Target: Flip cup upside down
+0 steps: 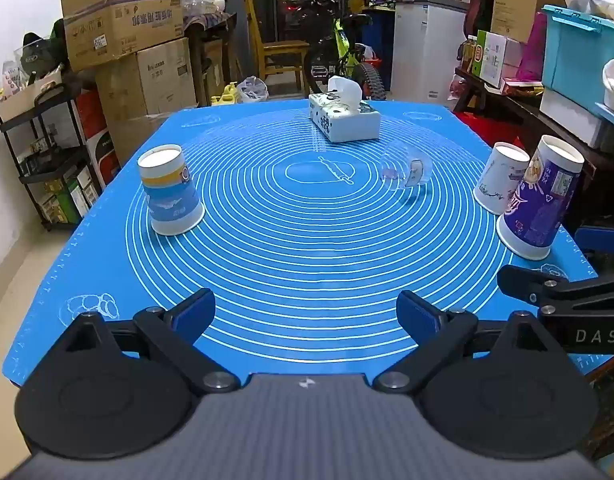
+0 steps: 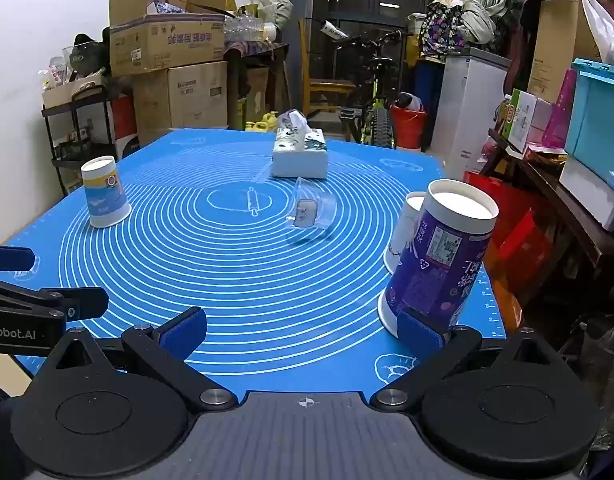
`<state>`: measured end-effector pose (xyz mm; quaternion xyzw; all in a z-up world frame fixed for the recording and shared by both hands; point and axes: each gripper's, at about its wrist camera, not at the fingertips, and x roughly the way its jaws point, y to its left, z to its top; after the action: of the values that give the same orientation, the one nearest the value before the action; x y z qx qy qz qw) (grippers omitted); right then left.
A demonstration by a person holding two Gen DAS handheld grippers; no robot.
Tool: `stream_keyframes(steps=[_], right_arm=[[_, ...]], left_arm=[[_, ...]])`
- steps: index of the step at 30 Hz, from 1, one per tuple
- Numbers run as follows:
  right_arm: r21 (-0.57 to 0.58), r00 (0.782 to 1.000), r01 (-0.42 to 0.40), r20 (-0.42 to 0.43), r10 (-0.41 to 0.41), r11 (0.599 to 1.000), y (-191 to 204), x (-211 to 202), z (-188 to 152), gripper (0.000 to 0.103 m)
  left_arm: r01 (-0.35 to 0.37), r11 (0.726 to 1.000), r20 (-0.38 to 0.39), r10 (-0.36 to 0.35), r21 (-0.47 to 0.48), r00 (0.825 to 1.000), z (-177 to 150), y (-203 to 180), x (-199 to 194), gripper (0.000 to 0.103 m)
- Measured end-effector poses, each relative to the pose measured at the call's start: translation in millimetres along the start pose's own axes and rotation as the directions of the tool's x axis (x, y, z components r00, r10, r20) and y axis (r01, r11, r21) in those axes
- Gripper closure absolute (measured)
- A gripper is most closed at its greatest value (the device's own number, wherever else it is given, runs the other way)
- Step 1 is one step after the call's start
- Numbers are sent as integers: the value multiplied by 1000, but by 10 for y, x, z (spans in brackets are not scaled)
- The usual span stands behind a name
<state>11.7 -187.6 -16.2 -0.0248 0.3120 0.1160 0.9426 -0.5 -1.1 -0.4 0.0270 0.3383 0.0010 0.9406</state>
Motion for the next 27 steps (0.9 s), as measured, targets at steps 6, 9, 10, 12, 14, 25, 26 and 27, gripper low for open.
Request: stream_keyframes(steps=[6, 9, 10, 12, 14, 25, 26, 27], right_arm=[[-6, 1000, 13, 1, -13, 1000, -4, -6, -1, 2], [-3, 1000, 18, 1, -18, 1000, 11, -27, -39, 2], [-5, 1000, 19, -1, -19, 1000, 61, 1, -35, 2], [-6, 1000, 19, -2, -19, 1000, 43, 6, -37, 2], [-4, 1000, 19, -1, -19, 1000, 44, 8, -42, 2], [-9, 1000, 22, -12, -22, 1000, 16, 4, -30, 2], [-8, 1000, 23, -12, -23, 1000, 15, 5, -33, 2], [-8, 1000, 24, -12, -24, 1000, 14, 5, -35, 2]], left_arm=[[7, 1000, -5, -7, -6, 1000, 19, -15, -39, 7], [4, 1000, -9, -4, -7, 1000, 21, -22, -32, 7], [4, 1000, -10, -4, -12, 1000, 26, -25, -39, 7], [8, 1000, -12, -8, -21, 1000, 42, -30, -56, 7], [10, 1000, -10, -10, -25, 1000, 60, -40, -78, 7], [4, 1000, -9, -4, -21, 1000, 1, 59, 8, 7], [4, 1000, -9, -4, -21, 1000, 2, 62, 9, 7], [3, 1000, -10, -3, -22, 1000, 2, 63, 9, 7]])
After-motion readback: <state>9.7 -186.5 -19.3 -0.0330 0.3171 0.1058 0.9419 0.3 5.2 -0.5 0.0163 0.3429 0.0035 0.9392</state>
